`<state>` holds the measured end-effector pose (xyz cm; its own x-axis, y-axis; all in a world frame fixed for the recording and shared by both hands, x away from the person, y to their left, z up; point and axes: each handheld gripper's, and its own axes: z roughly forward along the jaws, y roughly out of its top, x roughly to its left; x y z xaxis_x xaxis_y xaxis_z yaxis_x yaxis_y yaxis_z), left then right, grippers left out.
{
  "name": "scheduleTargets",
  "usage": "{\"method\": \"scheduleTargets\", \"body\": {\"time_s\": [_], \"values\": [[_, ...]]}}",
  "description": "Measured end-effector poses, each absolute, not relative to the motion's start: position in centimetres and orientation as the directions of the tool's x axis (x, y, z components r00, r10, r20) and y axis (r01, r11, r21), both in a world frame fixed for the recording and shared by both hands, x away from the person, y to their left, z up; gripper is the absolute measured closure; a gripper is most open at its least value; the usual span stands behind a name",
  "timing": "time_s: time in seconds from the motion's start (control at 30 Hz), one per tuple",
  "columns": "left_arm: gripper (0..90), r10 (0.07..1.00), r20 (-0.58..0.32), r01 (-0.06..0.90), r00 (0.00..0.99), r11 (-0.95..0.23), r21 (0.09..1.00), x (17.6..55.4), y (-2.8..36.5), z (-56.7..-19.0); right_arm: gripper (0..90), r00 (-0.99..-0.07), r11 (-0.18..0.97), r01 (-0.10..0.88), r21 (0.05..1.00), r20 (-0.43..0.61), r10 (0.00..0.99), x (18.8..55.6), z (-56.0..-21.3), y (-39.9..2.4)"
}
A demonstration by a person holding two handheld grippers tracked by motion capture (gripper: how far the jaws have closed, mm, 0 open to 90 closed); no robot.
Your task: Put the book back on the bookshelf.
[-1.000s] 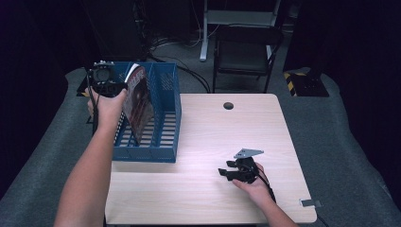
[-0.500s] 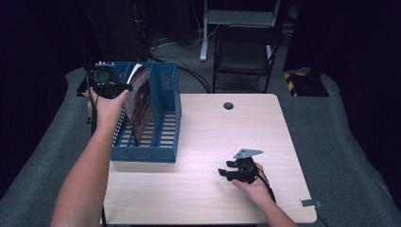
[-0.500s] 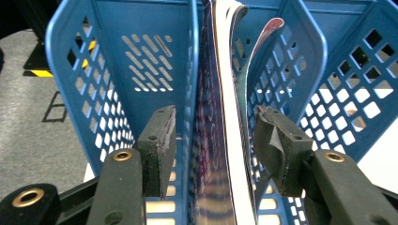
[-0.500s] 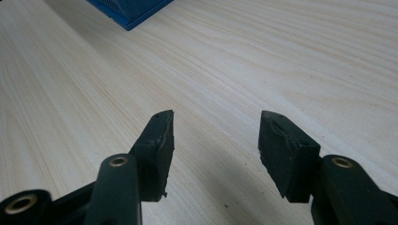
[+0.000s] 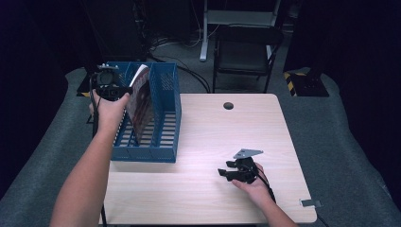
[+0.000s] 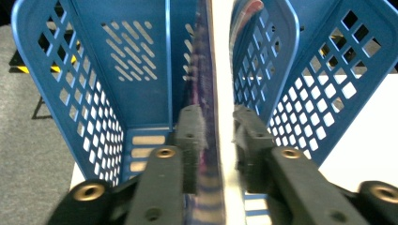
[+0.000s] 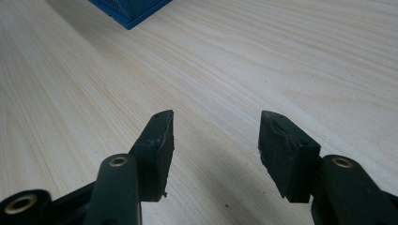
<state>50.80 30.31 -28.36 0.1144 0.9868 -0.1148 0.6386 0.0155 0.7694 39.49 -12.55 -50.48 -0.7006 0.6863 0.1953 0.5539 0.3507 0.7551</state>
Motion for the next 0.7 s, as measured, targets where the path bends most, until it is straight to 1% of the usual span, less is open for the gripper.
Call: {"method": "scheduleTargets", "body": {"time_s": [0.03,0.07,0.17,0.27,0.37,0.5,0.6,0.7], "values": [[78.0,0.986,-0.122,0.643,0.114,0.021,0.766,50.8,30.4,-28.4,45.6,-0.701,0.351,0.555,0.754,0.196,0.686,39.5,-50.5,-12.5],[78.4,0.985,-0.126,0.651,0.113,0.023,0.759,50.8,30.5,-28.4,45.6,-0.7,0.353,0.553,0.755,0.192,0.688,39.5,-50.5,-12.5],[83.4,0.988,-0.116,0.646,0.098,0.026,0.763,50.8,30.7,-28.4,45.6,-0.7,0.352,0.554,0.754,0.193,0.688,39.5,-50.5,-12.5],[84.1,0.99,-0.12,0.639,0.078,0.043,0.768,50.8,30.9,-28.4,45.6,-0.701,0.348,0.557,0.754,0.203,0.683,39.5,-50.5,-12.5],[84.3,0.987,-0.148,0.64,0.064,0.073,0.765,50.8,31.3,-28.4,45.6,-0.7,0.35,0.555,0.754,0.196,0.687,39.5,-50.5,-12.5],[84.4,0.987,-0.152,0.637,0.053,0.083,0.767,50.8,31.4,-28.4,45.6,-0.701,0.354,0.557,0.752,0.197,0.685,39.5,-50.5,-12.6],[84.2,0.981,-0.186,0.636,0.05,0.112,0.763,50.8,31.7,-28.5,45.6,-0.701,0.353,0.553,0.754,0.192,0.687,39.5,-50.5,-12.5],[83.6,0.982,-0.181,0.632,0.05,0.109,0.767,50.7,31.8,-28.6,45.7,-0.7,0.352,0.553,0.755,0.193,0.687,39.5,-50.5,-12.5]]}}
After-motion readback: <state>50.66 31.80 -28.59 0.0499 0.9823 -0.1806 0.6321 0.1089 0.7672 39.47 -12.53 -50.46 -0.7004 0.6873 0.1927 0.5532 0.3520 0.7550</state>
